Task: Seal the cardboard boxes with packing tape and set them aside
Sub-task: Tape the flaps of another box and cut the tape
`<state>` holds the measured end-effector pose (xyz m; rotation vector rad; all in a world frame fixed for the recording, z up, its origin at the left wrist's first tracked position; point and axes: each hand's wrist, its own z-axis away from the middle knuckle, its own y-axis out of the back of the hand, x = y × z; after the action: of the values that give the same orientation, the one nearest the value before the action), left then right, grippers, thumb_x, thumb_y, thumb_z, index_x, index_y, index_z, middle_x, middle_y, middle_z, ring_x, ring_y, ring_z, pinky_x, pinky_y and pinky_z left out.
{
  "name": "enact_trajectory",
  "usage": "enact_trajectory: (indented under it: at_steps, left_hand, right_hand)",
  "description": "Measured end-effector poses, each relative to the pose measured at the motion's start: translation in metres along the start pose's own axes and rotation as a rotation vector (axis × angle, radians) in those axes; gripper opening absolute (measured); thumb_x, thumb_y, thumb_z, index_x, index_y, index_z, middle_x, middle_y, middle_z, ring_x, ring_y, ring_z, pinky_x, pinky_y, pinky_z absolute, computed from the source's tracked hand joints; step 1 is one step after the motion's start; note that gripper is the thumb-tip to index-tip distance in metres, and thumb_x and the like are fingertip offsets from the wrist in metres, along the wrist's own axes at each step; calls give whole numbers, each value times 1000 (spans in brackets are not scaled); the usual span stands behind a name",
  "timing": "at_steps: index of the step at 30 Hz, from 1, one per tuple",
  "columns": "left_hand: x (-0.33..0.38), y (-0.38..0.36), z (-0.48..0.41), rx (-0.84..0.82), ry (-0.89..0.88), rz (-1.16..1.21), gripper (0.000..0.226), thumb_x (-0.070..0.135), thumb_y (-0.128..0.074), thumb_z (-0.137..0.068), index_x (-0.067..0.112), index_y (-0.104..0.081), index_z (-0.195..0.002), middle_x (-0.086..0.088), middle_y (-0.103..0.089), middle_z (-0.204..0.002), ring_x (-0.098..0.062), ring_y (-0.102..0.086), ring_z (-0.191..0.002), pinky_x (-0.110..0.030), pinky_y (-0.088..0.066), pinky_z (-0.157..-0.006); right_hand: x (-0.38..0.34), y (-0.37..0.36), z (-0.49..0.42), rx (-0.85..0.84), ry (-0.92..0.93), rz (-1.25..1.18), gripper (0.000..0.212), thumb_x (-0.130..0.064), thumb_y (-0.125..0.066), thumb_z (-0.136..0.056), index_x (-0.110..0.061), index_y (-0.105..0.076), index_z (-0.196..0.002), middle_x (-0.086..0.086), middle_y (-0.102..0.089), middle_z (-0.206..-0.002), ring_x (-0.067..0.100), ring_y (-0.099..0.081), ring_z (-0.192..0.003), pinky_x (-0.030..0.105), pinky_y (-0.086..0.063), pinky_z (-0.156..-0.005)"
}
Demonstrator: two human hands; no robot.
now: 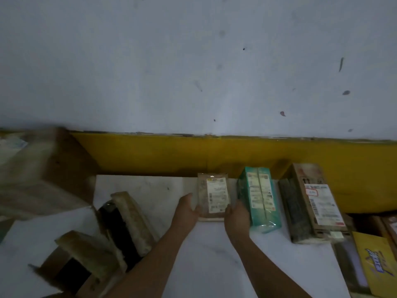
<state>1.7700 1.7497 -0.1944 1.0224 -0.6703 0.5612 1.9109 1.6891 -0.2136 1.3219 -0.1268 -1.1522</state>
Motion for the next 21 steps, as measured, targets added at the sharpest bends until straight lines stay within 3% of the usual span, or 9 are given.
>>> enact_trajectory:
  at_steps: [2, 5, 7, 9, 13, 16, 18, 19, 21]
  left_hand:
    - [3, 29, 19, 157, -135, -23, 40, 17, -55, -97, 14, -49, -137, -4, -49, -137, -18, -48, -126, -20, -40, -100]
    - [1, 80, 56, 512, -284, -108, 29, 11, -57, -92, 19, -61, -120, 3, -54, -118, -11, -52, -108, -20, -44, -91]
    - [-14, 109, 81, 759, -240, -201, 27, 11, -62, -87, 18, -62, -112, 1, -56, -112, -16, -52, -102, -29, -48, -89]
    - [-40, 125, 101, 889, -89, -237, 31, 14, -69, -82, 11, -61, -112, -8, -56, -111, -25, -51, -103, -41, -49, -90]
    - [-85, 124, 128, 718, 159, -171, 62, 31, -80, -75, 3, -51, -122, -15, -52, -118, -29, -47, -108, -39, -48, -91]
    - [-98, 121, 134, 508, 290, 58, 68, 30, -72, -84, 9, -37, -139, -11, -48, -130, -27, -53, -111, -33, -47, -91]
    - [-102, 122, 132, 412, 267, 125, 51, 21, -64, -89, 13, -44, -135, -10, -60, -121, -24, -60, -99, -32, -51, -86]
    - [-102, 123, 132, 388, 269, 113, 36, 18, -59, -91, 13, -50, -126, -9, -64, -112, -21, -61, -91, -33, -53, -83]
    - [-100, 127, 130, 375, 301, 96, 18, 14, -52, -93, 11, -55, -110, -10, -65, -101, -22, -61, -84, -35, -54, -76]
  right_hand:
    - [-26, 6, 21, 75, 96, -58, 34, -28, -44, -102, -11, -52, -130, 12, -62, -124, 26, -59, -112, 30, -47, -95]
    - [-68, 4, 57, -11, 315, -99, 44, -32, -48, -101, -15, -45, -142, 7, -53, -141, 22, -52, -126, 31, -41, -104]
    - [-95, -8, 84, -122, 511, -59, 55, -38, -50, -99, -15, -38, -148, 5, -44, -149, 20, -44, -134, 30, -35, -108]
    - [-117, -26, 110, -240, 652, 13, 69, -45, -53, -96, -16, -27, -153, 4, -34, -154, 21, -38, -137, 32, -34, -109]
    - [-138, -64, 150, -421, 605, 215, 79, -50, -53, -92, -16, -19, -154, 7, -27, -155, 28, -38, -134, 39, -38, -104]
    - [-133, -82, 157, -470, 488, 278, 46, -34, -48, -98, -10, -46, -137, 9, -55, -131, 25, -56, -117, 31, -44, -95]
    - [-127, -84, 158, -489, 449, 247, 21, -19, -44, -101, -9, -62, -109, 10, -63, -108, 23, -59, -107, 29, -45, -98]
    - [-125, -82, 156, -472, 451, 239, 20, -15, -44, -101, -9, -63, -98, 9, -63, -100, 23, -60, -102, 29, -46, -95]
    - [-126, -70, 157, -407, 490, 310, 20, -14, -44, -99, -6, -63, -102, 9, -65, -103, 23, -62, -99, 25, -45, -81]
